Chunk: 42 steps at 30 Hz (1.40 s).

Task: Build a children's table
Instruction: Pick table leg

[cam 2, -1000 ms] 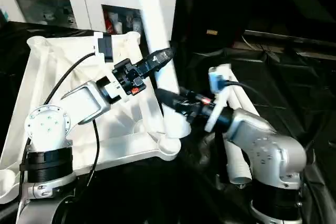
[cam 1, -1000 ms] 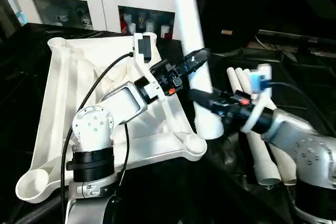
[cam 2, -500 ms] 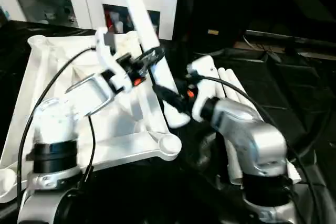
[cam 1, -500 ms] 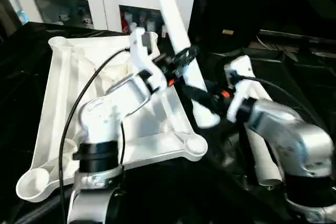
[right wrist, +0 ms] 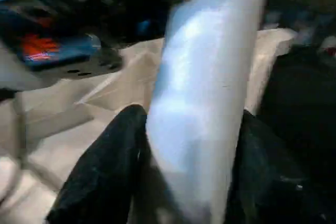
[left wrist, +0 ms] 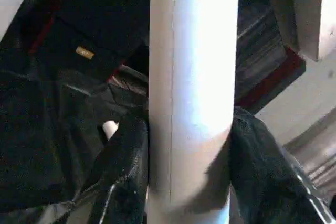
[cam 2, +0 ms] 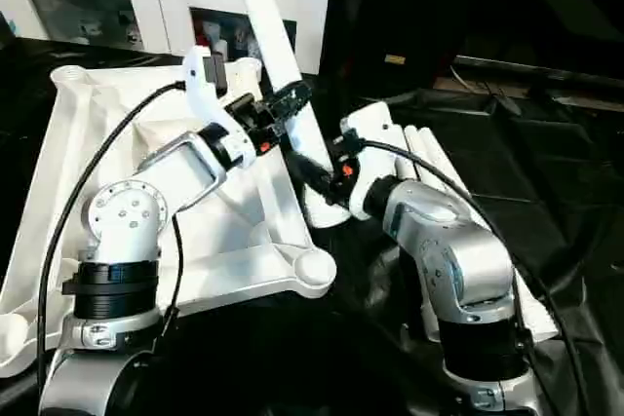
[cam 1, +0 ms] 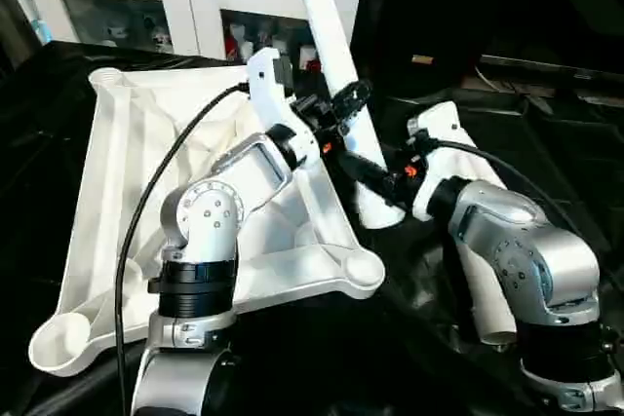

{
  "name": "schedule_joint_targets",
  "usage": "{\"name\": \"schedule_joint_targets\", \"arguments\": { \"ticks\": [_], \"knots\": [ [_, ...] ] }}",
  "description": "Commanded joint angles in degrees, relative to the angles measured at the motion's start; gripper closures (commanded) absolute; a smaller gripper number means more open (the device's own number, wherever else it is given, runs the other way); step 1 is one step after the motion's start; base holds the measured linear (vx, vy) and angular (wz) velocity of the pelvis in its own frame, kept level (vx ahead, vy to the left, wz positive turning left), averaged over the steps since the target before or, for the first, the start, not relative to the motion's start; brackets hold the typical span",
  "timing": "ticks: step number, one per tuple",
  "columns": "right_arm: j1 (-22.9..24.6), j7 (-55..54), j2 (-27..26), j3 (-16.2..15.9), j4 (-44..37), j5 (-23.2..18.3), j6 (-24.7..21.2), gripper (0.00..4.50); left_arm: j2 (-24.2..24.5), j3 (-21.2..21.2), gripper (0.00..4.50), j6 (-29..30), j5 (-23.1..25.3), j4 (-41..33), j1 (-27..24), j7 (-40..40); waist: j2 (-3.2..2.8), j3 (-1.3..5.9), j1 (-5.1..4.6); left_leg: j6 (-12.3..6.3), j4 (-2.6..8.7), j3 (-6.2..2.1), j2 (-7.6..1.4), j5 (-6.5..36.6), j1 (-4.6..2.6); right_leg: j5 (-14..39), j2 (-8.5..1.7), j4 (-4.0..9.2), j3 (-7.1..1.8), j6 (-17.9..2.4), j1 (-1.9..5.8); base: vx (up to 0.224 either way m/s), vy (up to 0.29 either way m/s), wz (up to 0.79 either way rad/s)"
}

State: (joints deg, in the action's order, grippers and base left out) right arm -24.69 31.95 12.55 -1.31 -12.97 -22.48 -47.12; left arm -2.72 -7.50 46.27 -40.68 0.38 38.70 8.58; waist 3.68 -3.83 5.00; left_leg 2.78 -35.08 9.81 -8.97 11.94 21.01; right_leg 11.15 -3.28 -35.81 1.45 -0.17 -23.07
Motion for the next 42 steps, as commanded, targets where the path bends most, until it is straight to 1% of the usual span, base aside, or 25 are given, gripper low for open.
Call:
{"name": "schedule_joint_targets", "arguments": {
  "ticks": [1,2,3,4,5,7,9,11,14,15,18,19,21,22,24,25,26,27,29,30,32,33,37,41,42],
  "knots": [
    [-0.72,3.87,1.58,1.42,-2.31,-4.15,-1.78,1.62,1.88,1.61,2.64,-1.44,1.74,-0.87,-0.39,2.89,-0.47,4.24,0.03,-1.43,3.66,-1.18,-3.39,0.84,-0.61,0.9,-4.23,3.43,-2.5,-11.78,3.58,0.0,0.0,0.0],
    [-0.72,4.7,2.13,1.87,-2.44,-5.0,-2.29,1.62,2.52,1.98,2.64,-1.47,1.81,-0.98,-0.45,3.83,-0.45,4.22,0.05,-1.64,3.71,-1.17,-3.37,0.88,-0.61,0.99,-4.21,3.51,-2.49,-11.79,3.64,0.0,0.0,0.0],
    [-0.61,7.32,3.8,3.05,-2.8,-7.47,-3.61,1.48,4.38,2.95,2.64,-1.49,1.89,-1.3,-0.61,6.65,-0.53,4.23,0.15,-1.59,3.67,-1.16,-3.41,0.66,-0.64,0.45,-4.15,3.34,-2.48,-11.88,3.65,0.0,0.0,0.0],
    [-0.5,9.07,4.91,3.73,-3.0,-9.05,-4.55,1.42,5.56,3.56,2.64,-1.37,1.71,-1.61,-0.76,8.78,-0.36,4.24,0.15,-1.67,3.67,-1.15,-3.47,0.89,-0.66,0.41,-4.19,3.33,-2.45,-11.97,3.68,0.0,0.0,0.0],
    [-0.43,10.15,5.6,4.12,-3.13,-10.02,-5.1,1.38,6.29,3.95,2.64,-1.29,1.57,-1.83,-0.86,10.14,-0.47,4.28,0.29,-1.9,3.63,-1.14,-3.41,0.64,-0.68,0.24,-4.25,3.22,-2.45,-12.24,3.73,0.0,0.0,0.0],
    [-0.63,13.49,7.45,6.24,-3.08,-13.8,-7.41,1.36,8.78,4.33,2.64,0.25,-0.5,-2.56,-0.93,15.27,-0.3,4.24,0.24,-2.09,3.61,-1.09,-3.45,0.6,-0.63,0.35,-4.28,3.21,-2.41,-12.65,3.7,0.0,0.0,0.0],
    [-0.77,14.17,7.81,6.8,-2.91,-14.71,-8.0,1.36,9.3,4.12,2.65,0.77,-1.41,-2.77,-0.89,16.74,-0.5,4.26,0.36,-2.02,3.57,-1.08,-3.52,0.22,-0.7,0.31,-4.37,3.1,-2.34,-13.35,3.52,0.0,0.0,0.0],
    [-1.02,15.34,8.58,7.33,-2.56,-16.46,-8.98,1.36,10.29,3.65,2.65,1.37,-3.14,-2.97,-0.65,19.85,-0.38,4.18,0.35,-1.52,3.58,-0.98,-3.49,1.15,-0.71,1.85,-4.45,3.24,-2.28,-14.02,3.51,0.0,0.0,0.0],
    [-1.08,16.65,9.47,7.19,-2.36,-17.67,-9.75,1.36,11.25,2.99,2.65,2.56,-5.85,-3.76,-0.37,23.19,-0.38,4.12,0.35,-0.95,3.65,-0.97,-3.54,1.99,-0.71,3.53,-4.47,3.33,-2.25,-13.89,3.42,0.0,0.0,0.0],
    [-0.95,17.6,10.34,6.59,-2.25,-18.43,-10.47,1.36,11.51,2.33,2.65,3.1,-8.32,-4.74,-0.22,25.59,-0.3,4.08,0.35,-0.6,3.66,-0.97,-3.55,2.61,-0.71,4.67,-4.59,3.43,-2.21,-13.75,3.47,0.0,0.0,0.0],
    [-0.4,18.62,11.68,5.16,-2.53,-19.01,-11.73,1.36,11.55,1.44,2.65,3.35,-11.16,-5.8,-0.02,28.48,-0.47,4.03,0.51,0.14,3.72,-0.89,-3.65,3.17,-0.77,6.06,-4.62,3.58,-2.13,-13.58,3.31,0.0,0.0,0.0],
    [-0.29,18.74,11.88,4.97,-2.56,-19.11,-11.96,1.36,11.5,1.44,2.65,3.22,-11.47,-6.08,-0.13,29.13,0.12,4.01,0.45,0.11,3.74,-0.79,-3.65,3.21,-0.76,6.34,-4.59,3.71,-2.07,-13.6,3.32,0.0,0.0,0.0],
    [-0.16,18.79,12.04,4.65,-2.57,-19.14,-12.21,1.36,11.43,1.55,2.65,3.22,-11.84,-6.59,-0.35,29.73,-0.22,3.99,0.54,0.31,3.73,-0.81,-3.79,3.31,-0.7,6.71,-4.74,3.64,-2.02,-13.73,3.3,0.0,0.0,0.0],
    [-0.04,18.75,12.28,4.17,-2.5,-19.24,-12.57,1.36,11.3,1.81,2.65,3.26,-12.4,-7.34,-0.72,30.67,0.15,3.98,0.52,0.33,3.72,-0.73,-3.79,3.39,-0.65,7.27,-4.75,3.72,-2.02,-13.38,3.36,0.0,0.0,0.0],
    [-0.01,18.46,12.33,3.66,-2.17,-19.07,-12.85,1.36,11.16,2.03,2.65,3.39,-13.03,-8.04,-1.06,31.21,0.01,3.92,0.63,0.34,3.78,-0.74,-3.76,3.76,-0.52,8.47,-4.73,3.83,-1.99,-12.59,3.4,0.0,0.0,0.0],
    [-0.01,18.45,12.33,3.65,-2.17,-19.07,-12.86,1.67,11.16,2.03,2.65,3.4,-13.04,-8.05,-1.07,31.22,0.02,3.91,0.63,0.58,3.82,-0.81,-3.78,4.04,-0.51,9.58,-4.74,3.93,-1.92,-11.87,3.41,0.0,0.0,0.0],
    [0.0,18.25,12.31,3.19,-1.88,-18.78,-12.74,1.74,10.97,2.16,2.65,3.52,-13.53,-8.52,-1.31,31.6,0.18,3.89,0.6,0.7,3.85,-0.79,-3.76,4.27,-0.48,10.23,-4.72,4.04,-1.92,-11.51,3.39,0.0,0.0,0.0],
    [-0.01,18.15,12.41,2.96,-1.75,-18.81,-12.67,1.74,10.93,2.2,2.65,3.66,-13.79,-8.71,-1.41,31.81,0.09,3.85,0.62,1.18,3.9,-0.84,-3.76,4.9,-0.49,12.12,-4.79,4.22,-1.89,-10.65,3.33,0.0,0.0,0.0],
    [-0.08,18.05,12.36,2.66,-1.61,-19.09,-12.67,1.78,11.19,2.65,2.65,4.05,-14.12,-9.17,-1.76,32.32,0.03,3.85,0.57,1.44,3.97,-0.93,-3.77,5.22,-0.42,13.04,-4.78,4.26,-1.84,-10.11,3.35,0.0,0.0,0.0],
    [-0.09,18.05,12.3,2.64,-1.61,-19.14,-12.68,2.08,11.27,2.77,2.65,4.06,-14.05,-9.21,-1.83,32.38,0.04,3.83,0.51,1.57,4.0,-0.92,-3.8,5.42,-0.52,13.36,-4.69,4.33,-1.83,-9.77,3.18,0.0,0.0,0.0],
    [-0.11,18.04,12.12,2.6,-1.69,-19.42,-12.78,2.16,11.47,3.06,2.65,3.93,-13.7,-9.12,-2.0,32.53,0.06,3.83,0.5,1.65,4.03,-0.95,-3.76,5.54,-0.45,13.61,-4.65,4.36,-1.81,-9.33,3.18,0.0,0.0,0.0],
    [-0.1,17.98,12.04,2.58,-1.76,-19.56,-12.83,2.32,11.54,3.1,2.65,3.85,-13.57,-9.0,-2.02,32.6,0.08,3.88,0.55,1.6,4.0,-0.95,-3.75,5.38,-0.45,13.42,-4.65,4.32,-1.81,-9.16,3.22,0.0,0.0,0.0],
    [0.21,17.48,11.79,2.46,-2.0,-19.91,-12.74,2.5,11.85,3.28,2.65,3.61,-12.89,-8.51,-2.05,32.62,-0.15,3.97,0.6,1.63,3.96,-0.94,-3.74,4.52,-0.38,11.63,-4.63,4.16,-1.77,-9.55,3.21,0.0,0.0,0.0],
    [0.4,16.43,11.24,2.51,-2.0,-19.52,-11.73,2.52,11.88,3.51,2.65,3.3,-12.1,-8.11,-2.17,32.33,-0.1,4.02,0.57,1.64,3.94,-0.92,-3.76,4.37,-0.4,10.78,-4.62,4.08,-1.74,-9.88,3.23,0.0,0.0,0.0],
    [-0.07,13.63,9.4,2.99,-1.69,-18.82,-10.95,2.52,11.25,3.39,2.65,2.38,-10.96,-7.44,-2.25,30.68,-0.39,3.96,0.46,1.86,3.99,-0.92,-3.77,4.82,-0.41,10.97,-4.61,4.15,-1.74,-10.02,3.12,0.0,0.0,0.0]
  ]
}}
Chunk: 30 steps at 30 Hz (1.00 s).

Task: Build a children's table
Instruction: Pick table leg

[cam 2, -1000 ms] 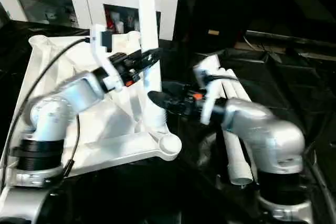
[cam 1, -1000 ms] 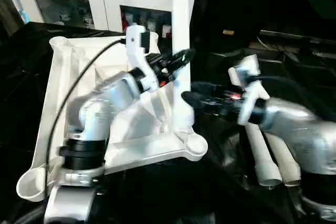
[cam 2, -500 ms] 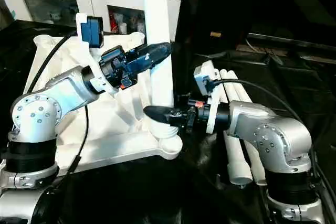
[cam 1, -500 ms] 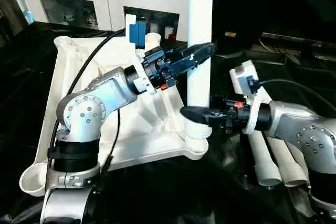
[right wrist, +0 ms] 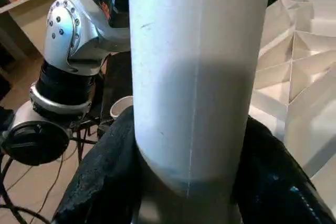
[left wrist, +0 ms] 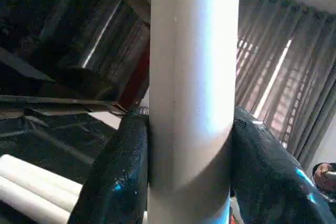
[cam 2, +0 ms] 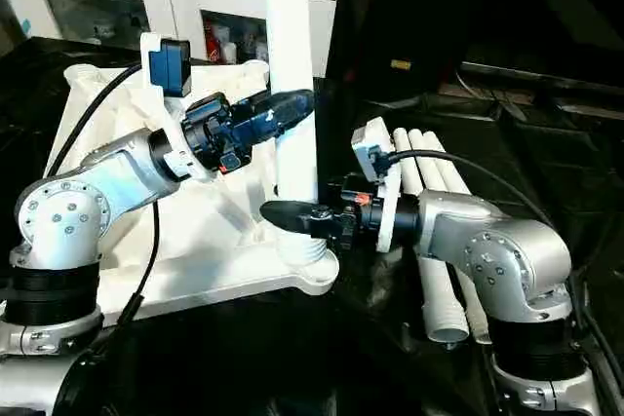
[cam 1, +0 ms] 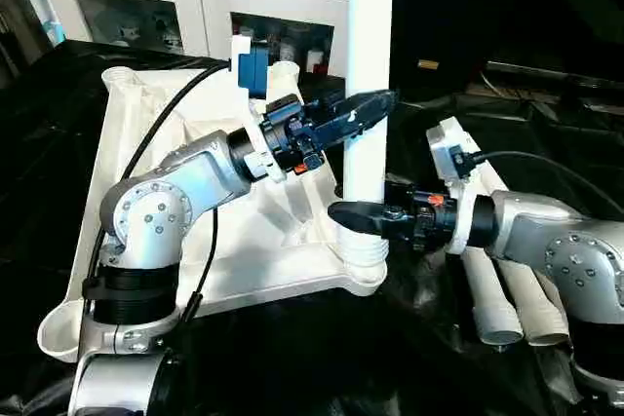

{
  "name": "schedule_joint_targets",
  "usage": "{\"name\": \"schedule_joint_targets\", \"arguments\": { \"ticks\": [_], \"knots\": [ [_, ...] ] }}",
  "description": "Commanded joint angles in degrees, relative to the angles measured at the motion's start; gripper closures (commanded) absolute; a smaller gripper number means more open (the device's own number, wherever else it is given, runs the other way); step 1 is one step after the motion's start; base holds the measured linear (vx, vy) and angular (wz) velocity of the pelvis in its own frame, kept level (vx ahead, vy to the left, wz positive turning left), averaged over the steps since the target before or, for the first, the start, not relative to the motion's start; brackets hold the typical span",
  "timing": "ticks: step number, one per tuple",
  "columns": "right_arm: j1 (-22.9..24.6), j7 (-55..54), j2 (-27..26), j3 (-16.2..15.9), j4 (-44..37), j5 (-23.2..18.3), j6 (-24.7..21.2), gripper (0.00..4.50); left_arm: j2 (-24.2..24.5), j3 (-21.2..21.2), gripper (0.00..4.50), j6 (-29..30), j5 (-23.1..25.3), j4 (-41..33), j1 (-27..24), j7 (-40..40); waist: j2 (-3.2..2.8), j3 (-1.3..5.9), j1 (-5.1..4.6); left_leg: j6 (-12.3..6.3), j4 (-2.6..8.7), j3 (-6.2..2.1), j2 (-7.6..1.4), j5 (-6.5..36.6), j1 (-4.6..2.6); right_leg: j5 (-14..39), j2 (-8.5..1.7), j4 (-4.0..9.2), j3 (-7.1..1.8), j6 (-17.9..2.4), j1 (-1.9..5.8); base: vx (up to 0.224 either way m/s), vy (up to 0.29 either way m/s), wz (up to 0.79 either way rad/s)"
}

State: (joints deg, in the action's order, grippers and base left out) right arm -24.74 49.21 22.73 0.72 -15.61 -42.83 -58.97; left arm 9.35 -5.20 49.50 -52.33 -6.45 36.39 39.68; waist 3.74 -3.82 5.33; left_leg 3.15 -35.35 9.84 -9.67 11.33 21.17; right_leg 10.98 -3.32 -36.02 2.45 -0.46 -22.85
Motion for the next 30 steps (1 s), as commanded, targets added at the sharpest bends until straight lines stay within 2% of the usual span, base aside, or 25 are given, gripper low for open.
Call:
{"name": "schedule_joint_targets", "arguments": {
  "ticks": [1,2,5,6,7,8,12,17,20,22,26,27,29,30],
  "knots": [
    [-0.03,-3.63,-0.78,0.96,0.95,1.53,0.9,2.52,-0.82,1.08,2.09,-0.85,0.69,-0.61,0.06,-0.42,-0.42,3.94,0.06,1.61,4.33,-0.98,-3.11,5.63,-0.55,11.37,-4.59,4.4,-2.72,-9.75,2.88,0.0,0.0,0.0],
    [-0.17,-4.57,-1.25,0.79,0.97,2.07,1.31,2.52,-1.52,0.78,1.95,-1.65,1.7,0.07,0.41,-2.44,-0.36,4.01,0.11,1.8,4.29,-0.98,-3.06,5.93,-0.6,11.59,-4.58,4.4,-2.7,-9.7,3.0,0.0,0.0,0.0],
    [-0.52,-6.73,-2.43,0.15,1.22,3.81,2.67,2.53,-2.53,0.52,1.9,-2.98,3.6,1.39,1.14,-5.5,-0.34,3.95,0.05,2.29,4.35,-0.98,-3.09,6.36,-0.65,12.05,-4.57,4.57,-2.73,-9.3,2.98,0.0,0.0,0.0],
    [-0.9,-8.79,-3.59,-0.48,1.91,5.62,4.22,2.53,-2.7,1.31,1.59,-4.09,6.23,2.16,1.51,-7.94,-0.37,3.93,-0.04,2.51,4.5,-1.09,-3.15,6.53,-0.5,12.53,-4.61,4.61,-2.74,-8.79,2.94,0.0,0.0,0.0],
    [-1.08,-9.75,-4.06,-0.79,2.33,6.42,4.97,2.53,-2.72,1.79,1.51,-4.63,7.74,2.48,1.64,-9.29,-0.37,3.95,-0.07,2.69,4.48,-1.07,-3.11,6.76,-0.55,12.88,-4.59,4.61,-2.71,-8.52,2.93,0.0,0.0,0.0],
    [-1.08,-9.75,-4.06,-0.79,2.33,6.42,4.97,2.53,-2.72,1.79,1.48,-4.63,7.74,2.48,1.64,-9.29,-0.36,4.05,-0.05,2.77,4.45,-1.11,-3.12,6.62,-0.6,12.68,-4.62,4.53,-2.68,-8.35,2.99,0.0,0.0,0.0],
    [-1.72,-14.42,-6.05,-3.43,3.74,11.69,9.47,2.54,-6.09,1.12,1.48,-5.81,12.09,4.43,3.27,-19.47,-0.24,4.05,-0.14,2.91,4.37,-1.06,-3.15,5.78,-0.47,10.65,-4.61,4.44,-2.72,-8.33,3.02,0.0,0.0,0.0],
    [-2.27,-17.4,-7.22,-4.59,4.62,14.24,11.17,2.54,-7.98,0.79,1.48,-6.77,15.25,5.87,4.35,-25.51,-0.11,4.11,-0.18,2.04,4.25,-1.04,-3.03,4.54,-0.3,7.78,-4.44,4.18,-2.73,-8.57,3.2,0.0,0.0,0.0],
    [-2.64,-18.93,-8.34,-5.11,4.99,15.34,11.78,2.54,-9.28,0.15,1.48,-7.86,16.31,6.88,5.06,-28.19,-0.11,4.14,-0.16,1.74,4.22,-1.05,-2.98,4.78,-0.29,8.22,-4.53,4.23,-2.69,-8.54,3.25,0.0,0.0,0.0],
    [-2.75,-19.34,-8.7,-5.29,5.05,15.6,11.97,2.55,-9.71,-0.06,1.76,-8.09,16.44,7.08,5.22,-28.78,-0.12,4.06,-0.22,1.74,4.26,-1.06,-3.03,5.24,-0.34,9.05,-4.53,4.31,-2.7,-8.5,3.15,0.0,0.0,0.0],
    [-3.31,-21.85,-9.78,-6.58,5.82,18.47,14.5,2.55,-11.19,-0.23,1.96,-8.93,17.5,6.61,5.57,-31.02,-0.15,4.07,-0.23,1.97,4.28,-1.06,-3.08,5.52,-0.39,9.05,-4.57,4.33,-2.7,-8.47,3.05,0.0,0.0,0.0],
    [-3.43,-22.18,-9.75,-6.83,6.04,18.93,14.75,2.55,-11.27,-0.28,2.22,-9.06,17.43,6.57,5.59,-30.99,-0.13,4.04,-0.26,2.03,4.29,-1.06,-3.06,5.57,-0.37,9.03,-4.51,4.34,-2.7,-8.39,3.03,0.0,0.0,0.0],
    [-3.5,-22.24,-10.27,-6.39,6.4,18.51,14.5,2.55,-11.33,-0.27,2.28,-9.39,17.02,6.38,5.63,-30.14,0.02,4.02,-0.27,1.95,4.28,-1.01,-3.01,5.76,-0.35,9.3,-4.49,4.4,-2.73,-8.18,3.07,0.0,0.0,0.0],
    [-3.48,-22.17,-10.64,-6.0,6.52,17.98,14.24,2.2,-11.33,-0.18,2.42,-9.55,16.86,6.29,5.63,-29.82,-0.15,4.01,-0.26,1.83,4.34,-1.07,-3.04,6.06,-0.42,9.6,-4.52,4.36,-2.71,-7.97,3.04,0.0,0.0,0.0]
  ]
}}
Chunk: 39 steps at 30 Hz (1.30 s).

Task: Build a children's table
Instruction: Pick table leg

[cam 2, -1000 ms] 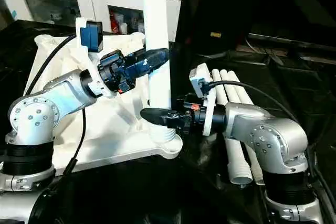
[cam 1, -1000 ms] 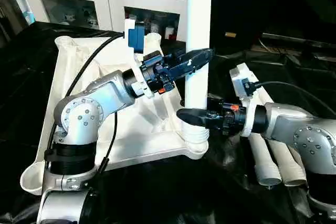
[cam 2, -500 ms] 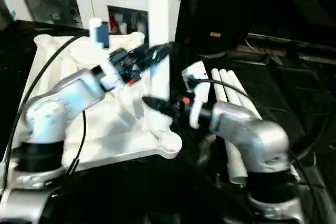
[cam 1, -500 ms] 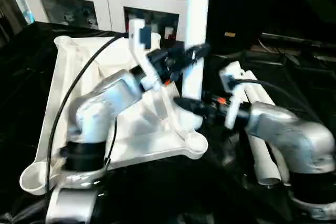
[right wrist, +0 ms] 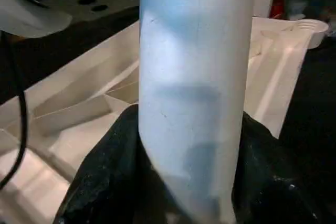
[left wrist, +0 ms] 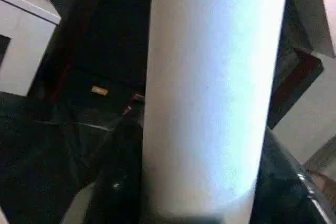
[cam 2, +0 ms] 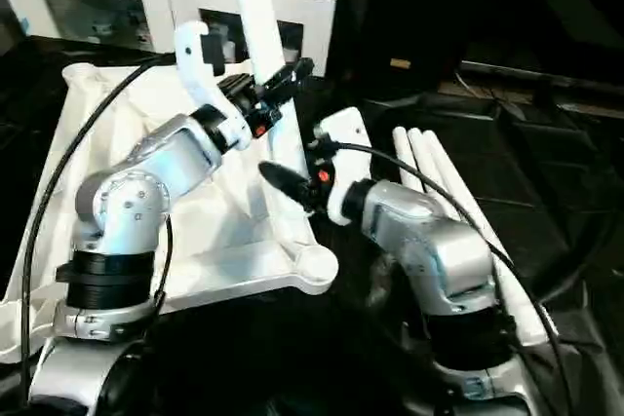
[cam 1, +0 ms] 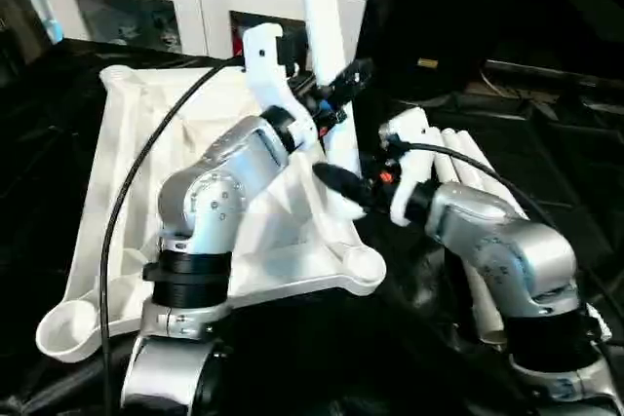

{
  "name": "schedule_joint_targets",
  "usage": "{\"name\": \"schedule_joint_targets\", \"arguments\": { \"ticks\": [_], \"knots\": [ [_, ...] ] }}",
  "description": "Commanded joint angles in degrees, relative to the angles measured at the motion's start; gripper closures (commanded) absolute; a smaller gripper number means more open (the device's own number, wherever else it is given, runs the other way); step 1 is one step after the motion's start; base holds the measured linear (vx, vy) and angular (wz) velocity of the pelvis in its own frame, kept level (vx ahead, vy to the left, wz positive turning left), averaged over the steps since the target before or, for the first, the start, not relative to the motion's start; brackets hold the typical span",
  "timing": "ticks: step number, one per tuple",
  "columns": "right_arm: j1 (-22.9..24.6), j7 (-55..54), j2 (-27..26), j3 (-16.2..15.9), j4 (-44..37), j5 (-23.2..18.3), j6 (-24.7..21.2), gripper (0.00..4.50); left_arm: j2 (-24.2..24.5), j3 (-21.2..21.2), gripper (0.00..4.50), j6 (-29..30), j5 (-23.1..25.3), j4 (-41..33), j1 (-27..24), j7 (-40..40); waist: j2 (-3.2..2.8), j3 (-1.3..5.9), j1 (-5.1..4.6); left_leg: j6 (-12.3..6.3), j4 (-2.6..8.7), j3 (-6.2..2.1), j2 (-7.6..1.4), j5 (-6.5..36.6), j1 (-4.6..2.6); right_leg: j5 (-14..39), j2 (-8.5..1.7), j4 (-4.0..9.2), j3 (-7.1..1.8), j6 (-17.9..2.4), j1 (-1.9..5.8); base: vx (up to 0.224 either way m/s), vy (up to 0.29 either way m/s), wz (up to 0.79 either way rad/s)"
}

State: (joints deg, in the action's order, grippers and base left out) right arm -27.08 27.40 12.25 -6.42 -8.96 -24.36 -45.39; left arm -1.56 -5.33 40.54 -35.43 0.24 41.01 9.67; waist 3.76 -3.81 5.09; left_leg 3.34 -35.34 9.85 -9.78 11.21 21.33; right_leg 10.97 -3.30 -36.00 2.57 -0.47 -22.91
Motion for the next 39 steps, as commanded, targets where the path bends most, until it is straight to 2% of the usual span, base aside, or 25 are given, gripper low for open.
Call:
{"name": "schedule_joint_targets", "arguments": {
  "ticks": [1,5,6,11,12,14,17,18,21,25,26,29,31,32,37,39],
  "knots": [
    [-1.14,-0.14,-0.39,1.79,-0.13,-1.26,0.34,1.99,-0.23,0.16,2.5,-0.63,-0.17,-0.63,0.94,0.69,-0.18,4.02,-0.03,1.62,4.32,-1.07,-2.96,6.19,-0.61,9.52,-4.51,4.33,-2.84,-7.96,3.03,0.0,0.0,0.0],
    [-1.25,1.13,-0.48,3.44,-0.3,-3.27,-0.53,1.69,0.56,0.97,2.59,-0.62,-0.42,-1.42,0.63,2.78,-0.2,4.07,0.04,1.34,4.31,-1.04,-2.93,5.9,-0.58,8.5,-4.53,4.25,-2.85,-7.99,3.08,0.0,0.0,0.0],
    [-1.13,4.41,1.46,3.48,-1.24,-4.95,-1.82,1.6,1.77,1.9,2.59,0.4,-1.34,-2.34,0.17,5.74,-0.26,4.09,0.07,1.16,4.3,-1.06,-2.93,5.61,-0.62,7.9,-4.5,4.19,-2.81,-8.18,3.08,0.0,0.0,0.0],
    [-0.46,11.2,6.07,2.88,-3.52,-8.37,-4.31,1.29,5.17,3.8,2.6,3.86,-4.49,-4.42,-0.94,13.2,-0.25,4.06,0.24,0.55,4.25,-0.98,-2.91,4.89,-0.67,6.57,-4.45,3.94,-2.81,-9.0,3.27,0.0,0.0,0.0],
    [0.27,15.26,8.69,2.34,-5.21,-10.43,-5.58,1.27,6.63,4.28,2.6,5.27,-6.25,-5.24,-1.47,16.59,-0.28,4.01,0.27,0.59,4.24,-0.99,-3.02,4.92,-0.59,6.72,-4.55,3.93,-2.84,-9.17,3.22,0.0,0.0,0.0],
    [0.71,17.24,10.02,2.08,-6.09,-11.45,-6.07,1.27,7.22,4.37,2.6,5.79,-7.07,-5.55,-1.71,18.24,-0.2,3.98,0.39,0.26,4.18,-0.92,-3.05,5.02,-0.59,7.14,-4.59,3.96,-2.88,-9.47,3.32,0.0,0.0,0.0],
    [2.0,22.06,14.37,2.25,-6.58,-12.95,-6.63,1.27,10.67,4.84,2.6,6.43,-11.98,-8.48,-2.82,29.15,-0.09,3.9,0.64,0.33,4.23,-0.89,-3.03,6.03,-0.7,10.97,-4.79,4.37,-2.84,-9.44,3.28,0.0,0.0,0.0],
    [2.01,22.63,14.81,2.42,-6.47,-13.22,-6.58,1.27,11.5,5.17,2.6,6.95,-12.83,-8.99,-2.91,31.09,-0.11,3.82,0.45,0.74,4.36,-0.88,-3.1,6.58,-0.65,12.08,-4.65,4.36,-2.8,-9.44,3.03,0.0,0.0,0.0],
    [1.89,24.3,15.57,3.35,-6.25,-14.91,-6.98,1.27,13.33,5.85,2.61,8.58,-15.95,-11.1,-3.13,36.64,-0.14,3.75,0.26,0.76,4.29,-0.89,-3.05,7.45,-0.7,13.81,-4.7,4.51,-2.8,-9.35,2.92,0.0,0.0,0.0],
    [2.31,25.81,16.37,3.32,-6.85,-15.99,-7.55,1.27,12.71,4.91,2.61,9.3,-17.62,-10.94,-2.61,37.04,-0.24,3.72,0.35,1.02,4.3,-0.91,-3.12,7.55,-0.7,14.19,-4.67,4.55,-2.8,-9.58,2.93,0.0,0.0,0.0],
    [2.41,26.03,16.52,3.3,-6.99,-16.14,-7.65,1.56,12.62,4.79,2.61,9.31,-17.74,-10.86,-2.53,37.09,-0.19,3.76,0.43,1.09,4.24,-0.83,-3.12,7.8,-0.86,14.41,-4.66,4.65,-2.82,-9.52,2.81,0.0,0.0,0.0],
    [3.27,26.48,16.89,2.94,-7.64,-17.29,-8.13,1.68,12.76,5.01,2.61,8.79,-18.29,-10.23,-2.26,38.23,-0.25,3.78,0.54,1.16,4.34,-0.93,-3.12,7.61,-0.74,14.52,-4.62,4.6,-2.79,-9.09,2.91,0.0,0.0,0.0],
    [3.45,26.48,16.84,2.84,-7.82,-17.43,-8.19,1.97,12.75,5.01,2.61,8.72,-18.47,-10.08,-2.26,38.43,-0.14,3.9,0.58,1.12,4.31,-0.94,-3.07,6.78,-0.62,13.39,-4.6,4.46,-2.76,-9.02,3.02,0.0,0.0,0.0],
    [3.68,26.45,16.74,2.72,-8.13,-17.71,-8.33,2.05,12.7,4.95,2.61,8.79,-18.61,-9.97,-2.26,38.58,-0.28,3.89,0.56,1.15,4.31,-0.95,-3.09,6.78,-0.67,13.2,-4.58,4.42,-2.75,-9.15,2.95,0.0,0.0,0.0],
    [4.12,25.16,15.98,2.34,-8.27,-18.2,-8.02,2.48,12.69,4.94,2.61,8.64,-18.04,-9.48,-2.25,38.45,0.01,3.92,0.54,1.07,4.26,-0.91,-3.06,6.41,-0.6,12.69,-4.56,4.43,-2.75,-9.26,3.02,0.0,0.0,0.0],
    [4.06,24.41,15.51,2.39,-8.1,-18.06,-7.64,2.51,12.68,4.8,2.61,8.9,-18.21,-9.43,-2.3,38.02,-0.09,3.88,0.57,1.11,4.27,-0.9,-3.05,6.6,-0.64,13.17,-4.59,4.45,-2.74,-9.25,2.96,0.0,0.0,0.0]
  ]
}}
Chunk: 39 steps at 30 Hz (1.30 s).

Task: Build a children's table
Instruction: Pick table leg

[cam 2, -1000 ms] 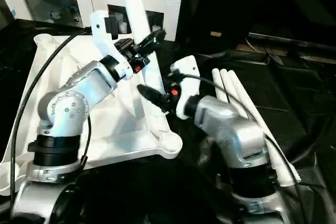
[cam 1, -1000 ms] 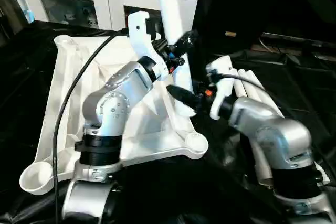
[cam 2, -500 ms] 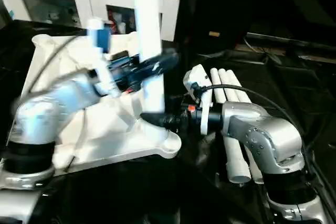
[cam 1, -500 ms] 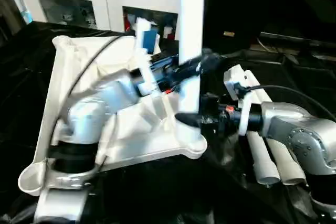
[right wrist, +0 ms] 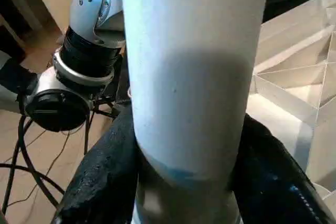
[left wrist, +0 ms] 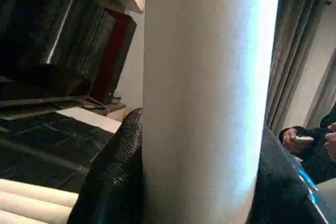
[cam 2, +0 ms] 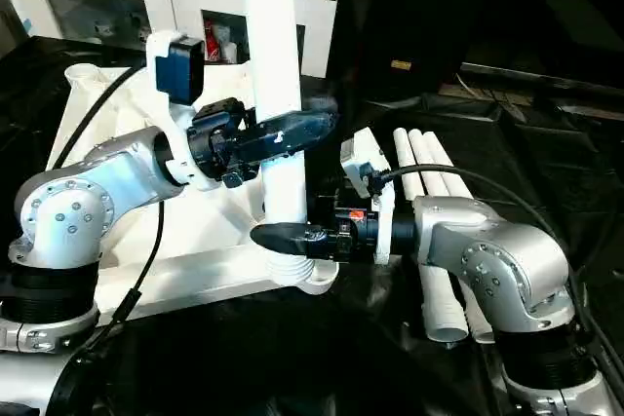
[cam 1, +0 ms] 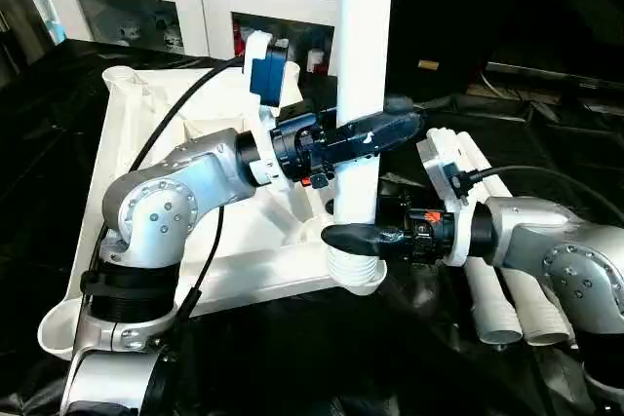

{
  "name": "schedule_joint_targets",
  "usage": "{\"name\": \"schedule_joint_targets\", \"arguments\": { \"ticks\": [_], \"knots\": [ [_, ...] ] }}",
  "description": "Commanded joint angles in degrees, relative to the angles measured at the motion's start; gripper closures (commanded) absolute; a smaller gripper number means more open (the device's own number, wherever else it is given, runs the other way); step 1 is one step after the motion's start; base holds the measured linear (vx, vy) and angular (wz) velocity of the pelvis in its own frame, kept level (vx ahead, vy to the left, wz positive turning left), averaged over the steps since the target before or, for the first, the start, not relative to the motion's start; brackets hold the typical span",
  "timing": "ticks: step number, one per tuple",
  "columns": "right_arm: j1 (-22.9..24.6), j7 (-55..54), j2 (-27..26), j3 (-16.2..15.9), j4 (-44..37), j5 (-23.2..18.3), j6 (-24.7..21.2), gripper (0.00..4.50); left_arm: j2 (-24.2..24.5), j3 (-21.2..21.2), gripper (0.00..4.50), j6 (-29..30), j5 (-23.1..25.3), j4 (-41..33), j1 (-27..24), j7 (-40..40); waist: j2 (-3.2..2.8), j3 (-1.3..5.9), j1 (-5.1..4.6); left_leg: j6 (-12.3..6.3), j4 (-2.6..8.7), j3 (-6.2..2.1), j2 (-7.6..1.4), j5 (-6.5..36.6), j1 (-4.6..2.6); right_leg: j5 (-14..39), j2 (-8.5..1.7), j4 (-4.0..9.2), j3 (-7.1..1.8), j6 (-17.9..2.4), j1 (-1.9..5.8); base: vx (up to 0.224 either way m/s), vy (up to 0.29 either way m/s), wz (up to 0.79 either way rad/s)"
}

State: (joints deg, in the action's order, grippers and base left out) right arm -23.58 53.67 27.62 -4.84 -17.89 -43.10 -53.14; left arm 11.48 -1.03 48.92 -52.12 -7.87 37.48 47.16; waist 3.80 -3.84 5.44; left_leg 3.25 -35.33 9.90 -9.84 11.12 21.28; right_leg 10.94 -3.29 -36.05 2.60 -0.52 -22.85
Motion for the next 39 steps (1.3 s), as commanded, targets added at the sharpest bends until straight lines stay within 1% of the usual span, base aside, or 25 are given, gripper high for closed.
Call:
{"name": "schedule_joint_targets", "arguments": {
  "ticks": [1,2,3,4,6,7,8,9,11,13,17,18,19,21,23,24,26,27,29,30,31,35,37,38,39],
  "knots": [
    [0.41,-2.42,-0.19,0.83,1.05,0.85,0.24,2.54,-0.47,0.31,2.26,0.41,-1.39,-1.25,1.22,0.01,-0.15,3.89,0.21,1.32,4.27,-0.96,-3.01,7.0,-0.62,13.69,-4.62,4.55,-2.77,-9.13,2.88,0.0,0.0,0.0],
    [0.41,-2.42,-0.19,0.83,1.05,0.85,0.24,2.54,-0.47,0.31,2.05,0.41,-1.39,-1.25,1.22,0.01,-0.07,3.86,0.18,1.37,4.29,-0.96,-3.0,7.13,-0.57,14.0,-4.62,4.57,-2.76,-9.05,2.91,0.0,0.0,0.0],
    [0.14,-3.38,-0.88,0.88,1.41,1.29,0.76,2.55,-1.73,-0.95,1.92,0.48,-1.07,-0.21,1.81,-3.67,-0.14,3.9,0.21,1.63,4.25,-0.99,-3.05,7.12,-0.52,14.13,-4.69,4.5,-2.76,-9.01,2.93,0.0,0.0,0.0],
    [0.07,-3.63,-1.06,0.9,1.5,1.43,0.91,2.55,-1.99,-1.18,1.92,0.45,-1.16,-0.02,1.9,-4.09,-0.11,3.84,0.19,1.69,4.28,-0.98,-3.03,7.22,-0.52,14.31,-4.69,4.63,-2.75,-8.99,2.86,0.0,0.0,0.0],
    [-0.48,-5.85,-2.43,1.05,2.49,2.77,1.92,2.57,-2.47,-0.92,1.72,-1.51,1.9,0.09,1.93,-6.93,-0.23,3.9,0.25,1.77,4.28,-1.04,-3.05,7.1,-0.56,13.93,-4.7,4.62,-2.74,-9.05,2.85,0.0,0.0,0.0],
    [-0.65,-6.53,-2.81,1.07,2.82,3.25,2.29,2.57,-2.46,-0.6,1.56,-2.14,3.22,0.07,1.92,-7.9,-0.08,3.92,0.13,1.78,4.29,-1.02,-2.96,7.22,-0.52,14.18,-4.61,4.69,-2.71,-8.64,2.92,0.0,0.0,0.0],
    [-1.12,-8.56,-3.77,1.14,3.94,4.67,3.13,2.57,-2.72,-0.2,1.56,-2.44,5.39,0.48,2.15,-10.61,-0.21,3.98,0.11,1.91,4.29,-1.09,-3.12,6.77,-0.51,13.43,-4.65,4.51,-2.77,-8.49,2.86,0.0,0.0,0.0],
    [-1.5,-10.23,-4.51,1.17,4.95,5.83,3.86,2.57,-2.99,0.04,1.45,-2.59,6.84,0.81,2.34,-12.62,-0.15,4.0,-0.01,2.14,4.31,-1.08,-3.01,6.64,-0.53,13.46,-4.61,4.56,-2.7,-8.3,2.91,0.0,0.0,0.0],
    [-2.52,-13.93,-6.15,1.06,8.03,8.94,6.21,2.57,-4.58,0.06,1.45,-3.54,10.82,2.07,3.27,-19.09,-0.2,3.96,-0.1,2.5,4.29,-1.07,-3.07,6.74,-0.47,13.28,-4.63,4.55,-2.75,-8.28,2.89,0.0,0.0,0.0],
    [-3.06,-15.95,-7.19,1.37,9.6,10.0,6.99,2.57,-6.01,-0.6,1.45,-3.63,12.98,3.56,4.16,-24.3,-0.13,4.08,-0.05,2.57,4.2,-0.99,-2.97,6.49,-0.58,12.81,-4.58,4.51,-2.79,-8.13,2.92,0.0,0.0,0.0],
    [-3.82,-18.34,-8.22,1.53,11.16,10.92,7.69,2.57,-6.72,-0.4,1.45,-4.38,15.59,4.75,4.78,-28.24,0.02,4.24,0.03,1.75,4.12,-1.08,-2.84,4.45,-0.34,9.25,-4.5,4.17,-2.72,-8.23,3.22,0.0,0.0,0.0],
    [-3.94,-18.63,-8.46,1.57,11.41,11.08,7.83,2.57,-7.28,-0.66,1.62,-4.71,15.72,5.06,4.93,-29.16,-0.02,4.33,0.01,1.51,4.07,-1.07,-2.82,3.73,-0.3,7.69,-4.47,4.0,-2.7,-8.57,3.32,0.0,0.0,0.0],
    [-4.17,-18.93,-8.87,1.43,11.92,11.65,8.01,2.57,-9.42,-1.37,1.73,-5.54,16.36,6.09,5.35,-32.03,0.07,4.33,-0.07,1.29,4.0,-0.98,-2.84,3.17,-0.23,5.95,-4.44,3.86,-2.72,-9.24,3.33,0.0,0.0,0.0],
    [-4.28,-19.16,-9.12,1.26,12.18,12.11,8.12,2.57,-11.11,-1.44,1.8,-6.64,17.2,6.94,5.51,-33.7,0.06,4.36,-0.02,0.8,3.92,-0.94,-2.85,3.24,-0.28,4.91,-4.48,3.88,-2.7,-10.01,3.38,0.0,0.0,0.0],
    [-4.33,-19.31,-9.3,1.19,12.37,12.4,8.36,2.57,-11.92,-1.26,1.85,-7.14,17.66,7.19,5.49,-34.2,0.09,4.31,0.1,0.27,3.91,-0.93,-2.83,3.54,-0.3,5.2,-4.55,3.99,-2.73,-10.27,3.38,0.0,0.0,0.0],
    [-4.35,-19.43,-9.41,1.15,12.41,12.49,8.4,2.57,-12.23,-1.12,2.03,-7.04,17.72,7.23,5.44,-34.35,-0.16,4.28,0.12,0.2,3.96,-0.97,-2.93,3.77,-0.28,5.68,-4.66,4.01,-2.75,-10.37,3.4,0.0,0.0,0.0],
    [-4.43,-19.77,-9.66,1.03,12.39,12.61,8.51,2.57,-12.77,-0.85,2.13,-6.84,17.95,7.16,5.45,-34.57,0.02,4.23,0.03,0.38,4.0,-0.99,-2.92,4.38,-0.32,6.7,-4.6,4.13,-2.73,-10.06,3.38,0.0,0.0,0.0],
    [-4.47,-20.02,-9.72,0.9,12.38,12.79,8.72,2.57,-12.94,-0.7,2.17,-6.77,17.76,7.02,5.44,-34.36,-0.12,4.19,0.03,0.58,4.04,-0.98,-2.9,4.97,-0.35,7.75,-4.61,4.27,-2.71,-9.8,3.35,0.0,0.0,0.0],
    [-4.52,-20.28,-9.74,0.91,12.41,12.84,8.68,2.57,-12.93,-0.67,2.22,-6.82,17.69,6.96,5.45,-34.25,-0.1,4.14,-0.01,0.65,4.07,-1.02,-2.88,5.39,-0.34,8.43,-4.56,4.32,-2.7,-9.46,3.32,0.0,0.0,0.0],
    [-4.6,-20.42,-10.32,1.83,12.65,11.52,7.26,2.22,-12.79,-0.67,2.44,-6.97,17.44,6.95,5.47,-33.74,-0.32,4.16,-0.06,0.83,4.08,-1.04,-2.92,5.71,-0.42,8.86,-4.61,4.42,-2.7,-9.34,3.24,0.0,0.0,0.0],
    [-4.62,-19.81,-10.38,2.57,12.54,10.39,6.39,2.01,-12.44,-0.6,2.5,-7.23,17.64,6.97,5.47,-33.33,-0.25,4.14,-0.13,0.78,4.1,-1.04,-2.88,5.95,-0.42,9.05,-4.54,4.43,-2.7,-9.32,3.23,0.0,0.0,0.0],
    [-4.58,-18.26,-9.51,3.37,11.83,9.41,5.83,1.79,-11.5,-0.63,2.6,-7.31,17.22,6.72,5.42,-31.28,-0.4,4.23,-0.06,0.83,4.11,-1.09,-2.95,5.53,-0.46,7.71,-4.53,4.25,-2.68,-9.52,3.24,0.0,0.0,0.0],
    [-4.49,-15.8,-7.4,3.67,11.34,8.33,4.81,1.59,-9.83,-0.51,2.65,-6.46,15.44,5.73,5.2,-27.04,-0.4,4.26,0.1,0.55,4.08,-1.01,-2.95,5.04,-0.61,7.01,-4.49,4.17,-2.7,-9.77,3.21,0.0,0.0,0.0],
    [-4.28,-13.55,-5.96,3.67,10.73,7.2,4.23,1.5,-8.9,-0.17,2.66,-5.92,14.39,4.95,4.93,-24.55,-0.37,4.23,0.13,0.51,4.06,-1.0,-2.88,4.84,-0.46,6.45,-4.48,4.1,-2.67,-10.03,3.3,0.0,0.0,0.0],
    [-4.08,-12.0,-4.93,3.72,10.16,6.33,3.69,1.5,-8.21,-0.01,2.66,-5.27,13.36,4.31,4.69,-22.69,-0.4,4.24,0.28,0.37,4.1,-1.03,-2.97,4.67,-0.54,6.02,-4.53,3.98,-2.67,-10.29,3.35,0.0,0.0,0.0]
  ]
}}
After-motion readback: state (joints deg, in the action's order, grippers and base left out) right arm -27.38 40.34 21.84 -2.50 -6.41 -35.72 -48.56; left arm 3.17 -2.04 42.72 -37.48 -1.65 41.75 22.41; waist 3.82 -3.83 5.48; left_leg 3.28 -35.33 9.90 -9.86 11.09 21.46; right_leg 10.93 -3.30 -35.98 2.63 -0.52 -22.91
